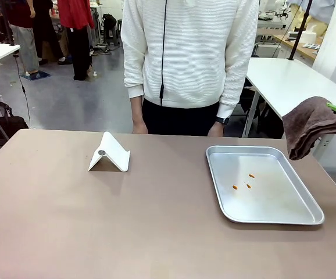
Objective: Clean the surface of the table.
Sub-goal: Clean the area not pointed to by the person.
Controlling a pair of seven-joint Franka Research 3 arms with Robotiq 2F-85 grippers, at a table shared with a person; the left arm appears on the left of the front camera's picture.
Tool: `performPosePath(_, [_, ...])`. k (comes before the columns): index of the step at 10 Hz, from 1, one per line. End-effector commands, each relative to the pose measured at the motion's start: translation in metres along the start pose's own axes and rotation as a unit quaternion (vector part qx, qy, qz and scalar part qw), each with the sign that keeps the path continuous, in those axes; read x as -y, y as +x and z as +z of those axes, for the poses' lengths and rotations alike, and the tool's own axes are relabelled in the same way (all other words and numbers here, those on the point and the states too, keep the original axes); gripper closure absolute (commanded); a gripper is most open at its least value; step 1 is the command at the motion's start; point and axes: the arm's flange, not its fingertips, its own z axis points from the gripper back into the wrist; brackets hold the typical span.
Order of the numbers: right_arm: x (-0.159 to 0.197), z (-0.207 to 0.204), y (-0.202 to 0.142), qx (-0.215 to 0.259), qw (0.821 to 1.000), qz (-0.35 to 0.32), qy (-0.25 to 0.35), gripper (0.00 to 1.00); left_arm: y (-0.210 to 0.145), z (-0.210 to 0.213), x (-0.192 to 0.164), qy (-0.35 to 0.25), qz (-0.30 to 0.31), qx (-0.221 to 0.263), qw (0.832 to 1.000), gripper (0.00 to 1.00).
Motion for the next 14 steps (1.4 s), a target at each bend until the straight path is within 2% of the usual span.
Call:
performPosePath(1, [-0.002,0.001,-0.001,-0.005,1.0,0.006,0.006,1.0,-0.002,0.001,0.006,0.002,0.005,-0.002,1.0,0.79])
performPosePath(5, [0.0,0.0,0.0,0.0,1.0,0.0,0.0,0.97,-0.002,0.001,0.006,0.002,0.005,-0.002,1.0,0.79])
performPosePath(6, [-0.021,-0.006,-0.016,-0.037,0.991,0.042,-0.118,0.97,-0.002,0.001,0.006,0.002,0.005,-0.002,1.0,0.79])
performPosePath(8, [-0.043,-0.029,-0.014,-0.058,0.955,0.109,-0.271,0.97,-0.002,0.001,0.006,0.002,0.005,-0.002,1.0,0.79])
performPosePath(10, [-0.032,-0.037,0.01,-0.065,0.909,0.113,-0.395,0.97,-0.002,0.001,0.006,0.002,0.005,-0.002,1.0,0.79])
performPosePath(11, [-0.02,-0.043,0.023,-0.039,0.889,0.137,-0.435,0.97,-0.002,0.001,0.006,0.002,0.005,-0.002,1.0,0.79])
performPosePath(13, [0.003,-0.059,0.041,-0.011,0.86,0.197,-0.47,0.97,-0.002,0.001,0.006,0.002,0.005,-0.002,1.0,0.79])
performPosePath(14, [0.012,-0.064,0.05,0.004,0.844,0.203,-0.497,0.97,-0.002,0.001,0.006,0.002,0.005,-0.002,1.0,0.79])
